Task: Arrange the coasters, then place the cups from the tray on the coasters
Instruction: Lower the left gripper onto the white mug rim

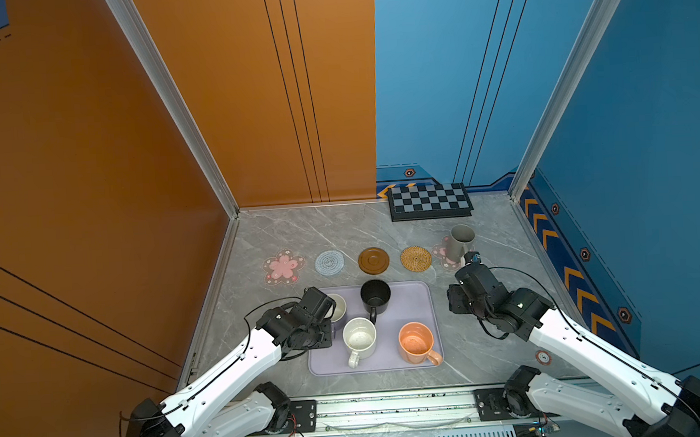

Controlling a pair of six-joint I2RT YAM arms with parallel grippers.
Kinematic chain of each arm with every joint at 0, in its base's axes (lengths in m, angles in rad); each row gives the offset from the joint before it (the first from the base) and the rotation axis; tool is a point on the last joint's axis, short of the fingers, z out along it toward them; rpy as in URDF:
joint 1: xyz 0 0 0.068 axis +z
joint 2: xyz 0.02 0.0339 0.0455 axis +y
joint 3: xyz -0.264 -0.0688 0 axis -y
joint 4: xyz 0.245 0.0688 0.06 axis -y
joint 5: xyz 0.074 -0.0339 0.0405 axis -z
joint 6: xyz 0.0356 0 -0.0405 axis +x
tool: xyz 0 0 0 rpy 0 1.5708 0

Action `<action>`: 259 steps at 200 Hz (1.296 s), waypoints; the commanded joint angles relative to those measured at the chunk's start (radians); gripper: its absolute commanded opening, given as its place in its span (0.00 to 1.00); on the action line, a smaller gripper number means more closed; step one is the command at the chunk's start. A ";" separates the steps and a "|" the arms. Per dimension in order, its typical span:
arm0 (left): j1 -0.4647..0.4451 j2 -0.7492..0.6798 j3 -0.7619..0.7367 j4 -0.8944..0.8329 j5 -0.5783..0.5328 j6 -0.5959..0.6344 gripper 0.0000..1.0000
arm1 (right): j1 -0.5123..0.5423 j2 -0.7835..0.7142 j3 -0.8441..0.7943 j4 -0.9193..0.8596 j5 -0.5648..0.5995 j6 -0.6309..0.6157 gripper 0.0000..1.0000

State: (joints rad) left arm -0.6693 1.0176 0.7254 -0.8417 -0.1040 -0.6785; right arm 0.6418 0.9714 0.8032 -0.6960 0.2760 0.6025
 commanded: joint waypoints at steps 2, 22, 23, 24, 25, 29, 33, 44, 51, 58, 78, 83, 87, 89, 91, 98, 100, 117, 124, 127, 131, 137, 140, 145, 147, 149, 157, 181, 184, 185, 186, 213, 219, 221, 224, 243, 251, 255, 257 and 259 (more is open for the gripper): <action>-0.010 0.016 0.023 0.027 0.011 0.017 0.44 | 0.005 -0.005 0.019 -0.011 0.040 -0.006 0.60; -0.013 0.018 0.024 0.032 0.024 0.017 0.44 | 0.005 -0.003 0.017 -0.011 0.040 -0.005 0.60; -0.013 0.018 0.023 0.032 0.024 0.017 0.44 | 0.005 -0.003 0.017 -0.011 0.041 -0.005 0.60; -0.014 0.018 0.023 0.032 0.025 0.017 0.44 | 0.005 -0.003 0.017 -0.011 0.042 -0.005 0.60; -0.014 0.018 0.023 0.032 0.025 0.017 0.44 | 0.005 -0.003 0.017 -0.011 0.043 -0.005 0.60; -0.015 0.018 0.021 0.034 0.026 0.017 0.44 | 0.004 -0.002 0.018 -0.011 0.043 -0.004 0.60; -0.015 0.018 0.019 0.033 0.025 0.017 0.44 | 0.005 -0.001 0.017 -0.011 0.043 -0.003 0.61; -0.015 0.019 0.014 0.035 0.018 0.016 0.45 | 0.004 0.004 0.019 -0.011 0.047 -0.001 0.61; -0.014 0.021 0.008 0.038 0.018 0.015 0.45 | 0.005 0.007 0.022 -0.010 0.047 -0.002 0.60; -0.015 0.024 0.006 0.041 0.023 0.013 0.45 | 0.005 0.011 0.022 -0.010 0.046 -0.001 0.61; -0.017 0.032 -0.001 0.061 0.033 0.010 0.45 | 0.006 0.019 0.024 -0.011 0.041 -0.001 0.61; -0.017 0.033 -0.001 0.064 0.032 0.009 0.45 | 0.006 0.021 0.024 -0.011 0.041 -0.001 0.61; -0.017 0.034 -0.001 0.064 0.031 0.009 0.45 | 0.006 0.021 0.024 -0.011 0.041 -0.001 0.61; -0.018 0.036 -0.001 0.066 0.028 0.009 0.45 | 0.006 0.021 0.022 -0.011 0.040 -0.002 0.61; -0.019 0.037 -0.001 0.066 0.026 0.008 0.45 | 0.007 0.021 0.022 -0.011 0.040 -0.001 0.61; -0.019 0.040 -0.001 0.067 0.022 0.008 0.45 | 0.006 0.021 0.021 -0.010 0.041 0.000 0.61; -0.019 0.042 0.000 0.067 0.020 0.008 0.45 | 0.006 0.021 0.021 -0.010 0.041 0.001 0.61; -0.019 0.057 0.000 0.076 0.021 0.011 0.45 | 0.007 0.021 0.019 -0.009 0.044 0.005 0.61; -0.019 0.066 -0.001 0.080 0.022 0.011 0.45 | 0.006 0.021 0.017 -0.009 0.045 0.003 0.61; -0.019 0.070 0.000 0.082 0.023 0.011 0.45 | 0.007 0.021 0.017 -0.010 0.043 0.003 0.61; -0.019 0.076 0.001 0.084 0.024 0.011 0.45 | 0.007 0.021 0.018 -0.010 0.045 0.002 0.61; -0.019 0.084 0.003 0.088 0.025 0.010 0.45 | 0.007 0.021 0.017 -0.009 0.045 0.001 0.61; -0.020 0.088 0.003 0.091 0.026 0.010 0.45 | 0.007 0.021 0.015 -0.010 0.045 0.000 0.61; -0.021 0.094 0.003 0.095 0.030 0.008 0.45 | 0.006 0.021 0.016 -0.009 0.046 0.000 0.61; -0.021 0.096 0.002 0.097 0.030 0.007 0.45 | 0.006 0.021 0.016 -0.009 0.046 0.000 0.61; -0.022 0.098 0.002 0.099 0.031 0.008 0.45 | 0.006 0.021 0.016 -0.010 0.046 0.000 0.61; -0.023 0.107 0.002 0.109 0.034 0.006 0.45 | 0.006 0.021 0.016 -0.009 0.046 -0.003 0.61; -0.026 0.130 -0.001 0.134 0.033 0.000 0.45 | 0.007 0.020 0.013 -0.010 0.044 -0.010 0.61; -0.027 0.133 -0.001 0.137 0.032 -0.001 0.44 | 0.007 0.020 0.012 -0.010 0.044 -0.010 0.61; -0.027 0.134 -0.001 0.137 0.032 -0.001 0.44 | 0.007 0.020 0.012 -0.009 0.044 -0.010 0.61; -0.028 0.135 0.000 0.138 0.032 -0.001 0.45 | 0.006 0.020 0.011 -0.009 0.044 -0.010 0.61; -0.035 0.173 0.007 0.156 0.031 -0.003 0.44 | 0.007 0.015 0.004 -0.010 0.042 -0.012 0.62; -0.038 0.183 0.010 0.156 0.025 -0.003 0.44 | 0.007 0.015 0.004 -0.010 0.043 -0.013 0.62; -0.039 0.186 0.011 0.156 0.023 -0.003 0.44 | 0.007 0.015 0.003 -0.010 0.042 -0.013 0.62; -0.041 0.190 0.013 0.156 0.018 -0.004 0.44 | 0.007 0.014 0.002 -0.009 0.043 -0.013 0.62; -0.050 0.207 0.014 0.160 0.000 -0.013 0.43 | 0.007 0.012 -0.002 -0.009 0.045 -0.015 0.62; -0.052 0.210 0.014 0.164 -0.003 -0.015 0.43 | 0.006 0.013 -0.002 -0.010 0.047 -0.018 0.62; -0.051 0.210 0.012 0.166 -0.006 -0.015 0.43 | 0.005 0.013 -0.003 -0.010 0.047 -0.018 0.62; -0.052 0.211 0.012 0.167 -0.006 -0.016 0.43 | 0.005 0.013 -0.003 -0.010 0.046 -0.018 0.62; -0.052 0.211 0.012 0.167 -0.008 -0.017 0.43 | 0.005 0.013 -0.002 -0.010 0.047 -0.019 0.62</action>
State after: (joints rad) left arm -0.7094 1.2224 0.7277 -0.6857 -0.0826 -0.6819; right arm 0.6418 0.9913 0.8047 -0.6960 0.2932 0.5999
